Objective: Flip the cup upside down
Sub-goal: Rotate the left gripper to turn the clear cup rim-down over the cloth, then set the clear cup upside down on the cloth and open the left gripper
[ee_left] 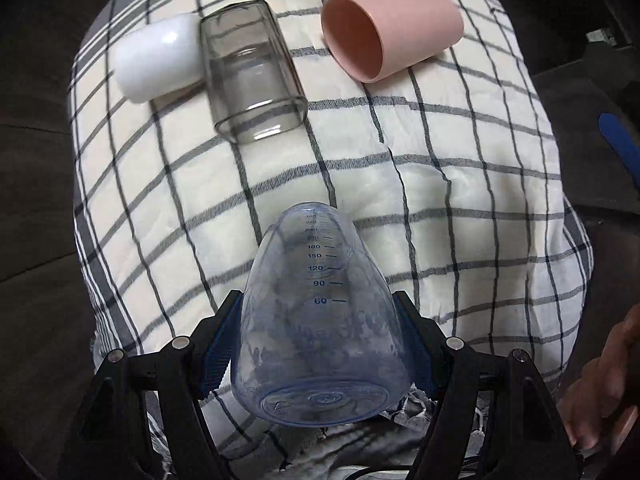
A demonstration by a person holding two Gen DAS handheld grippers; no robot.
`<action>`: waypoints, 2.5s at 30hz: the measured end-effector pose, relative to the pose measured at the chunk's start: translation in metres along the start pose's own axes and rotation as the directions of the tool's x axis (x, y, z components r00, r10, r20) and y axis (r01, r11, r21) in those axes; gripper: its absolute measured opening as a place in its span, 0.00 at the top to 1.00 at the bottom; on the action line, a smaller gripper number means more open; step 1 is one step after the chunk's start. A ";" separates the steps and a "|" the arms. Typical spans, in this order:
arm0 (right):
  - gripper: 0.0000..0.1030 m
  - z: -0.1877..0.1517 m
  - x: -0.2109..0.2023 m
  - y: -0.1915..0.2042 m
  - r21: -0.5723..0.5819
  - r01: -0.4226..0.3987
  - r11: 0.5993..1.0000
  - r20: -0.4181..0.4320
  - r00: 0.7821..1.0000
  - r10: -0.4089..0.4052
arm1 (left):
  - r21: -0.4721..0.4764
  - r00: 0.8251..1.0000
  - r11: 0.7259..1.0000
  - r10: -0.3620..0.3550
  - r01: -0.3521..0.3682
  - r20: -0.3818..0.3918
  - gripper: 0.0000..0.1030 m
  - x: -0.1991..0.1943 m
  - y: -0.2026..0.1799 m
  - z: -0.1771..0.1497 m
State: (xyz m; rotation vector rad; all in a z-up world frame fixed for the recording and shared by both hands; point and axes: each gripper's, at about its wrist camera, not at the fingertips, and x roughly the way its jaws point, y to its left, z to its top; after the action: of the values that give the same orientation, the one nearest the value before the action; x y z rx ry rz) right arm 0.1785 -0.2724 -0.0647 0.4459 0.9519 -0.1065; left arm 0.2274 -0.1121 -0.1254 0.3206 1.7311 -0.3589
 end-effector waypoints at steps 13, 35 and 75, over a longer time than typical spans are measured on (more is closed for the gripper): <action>0.14 0.019 0.028 -0.008 0.019 0.013 1.000 -0.016 1.000 -0.013 | 0.022 0.998 1.000 0.010 -0.011 0.065 0.30 0.004 -0.001 0.027; 0.14 -0.012 -0.040 0.000 -0.063 0.057 0.996 0.086 0.995 -0.052 | -0.039 0.866 0.993 0.119 -0.115 0.485 0.12 -0.046 -0.011 -0.052; 0.12 -0.154 -0.178 0.053 -0.300 0.199 0.933 0.431 0.901 -0.054 | -0.374 0.435 0.927 0.325 0.029 0.840 0.08 -0.063 0.002 -0.276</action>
State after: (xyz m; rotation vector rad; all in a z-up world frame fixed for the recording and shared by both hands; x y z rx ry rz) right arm -0.0278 -0.1792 0.0197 0.0321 0.5572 -0.1488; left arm -0.0069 0.0021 -0.0154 -0.0084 0.6373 -0.0405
